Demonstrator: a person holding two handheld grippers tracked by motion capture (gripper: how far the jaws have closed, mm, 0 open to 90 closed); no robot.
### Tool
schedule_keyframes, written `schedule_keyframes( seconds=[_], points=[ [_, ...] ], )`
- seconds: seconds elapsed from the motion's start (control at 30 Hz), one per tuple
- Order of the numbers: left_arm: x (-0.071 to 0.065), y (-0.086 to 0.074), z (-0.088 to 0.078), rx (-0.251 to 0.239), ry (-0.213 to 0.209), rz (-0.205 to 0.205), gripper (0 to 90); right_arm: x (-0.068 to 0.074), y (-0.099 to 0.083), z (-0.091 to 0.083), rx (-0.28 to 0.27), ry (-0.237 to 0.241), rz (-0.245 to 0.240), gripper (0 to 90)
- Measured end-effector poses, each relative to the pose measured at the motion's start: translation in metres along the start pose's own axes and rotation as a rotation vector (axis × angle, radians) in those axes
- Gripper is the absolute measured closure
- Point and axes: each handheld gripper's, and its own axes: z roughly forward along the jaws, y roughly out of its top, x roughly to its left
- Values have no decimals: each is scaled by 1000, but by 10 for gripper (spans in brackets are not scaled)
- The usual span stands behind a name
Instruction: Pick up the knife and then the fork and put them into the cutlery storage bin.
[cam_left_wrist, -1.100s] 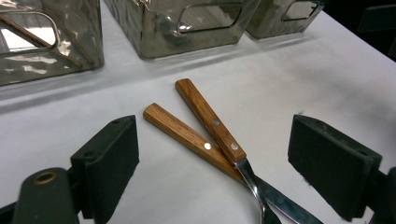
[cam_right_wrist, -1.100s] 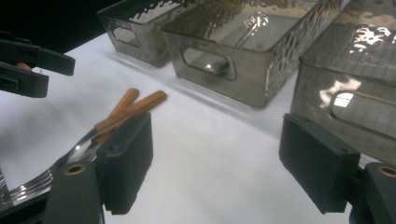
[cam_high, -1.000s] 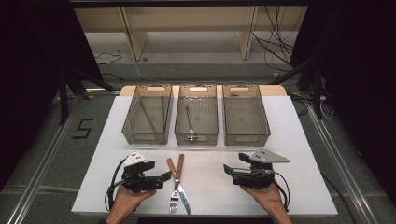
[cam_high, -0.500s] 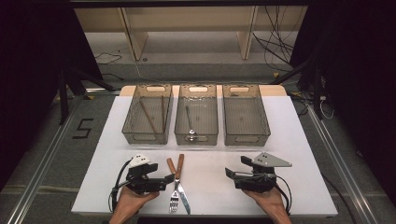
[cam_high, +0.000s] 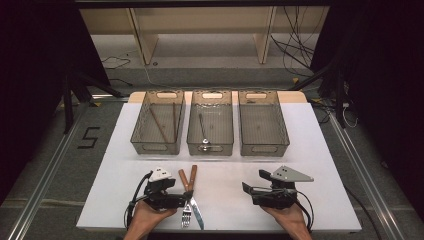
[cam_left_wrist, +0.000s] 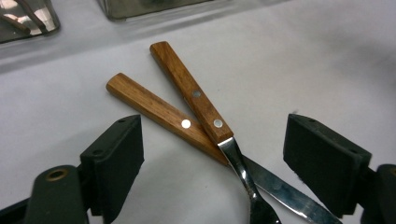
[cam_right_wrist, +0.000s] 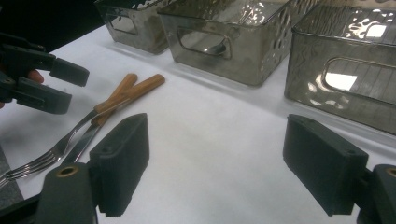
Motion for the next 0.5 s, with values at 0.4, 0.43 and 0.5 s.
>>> schedule_keyframes(
  seconds=[0.4,0.43,0.5],
  points=[
    [-11,-3,8,68,9,27,353,4,0,1,3,1,-6,241],
    [-11,-4,9,77,10,33,370,4,0,1,3,1,-5,241],
    [-12,-5,11,92,12,35,396,4,0,1,5,1,-6,243]
  ],
)
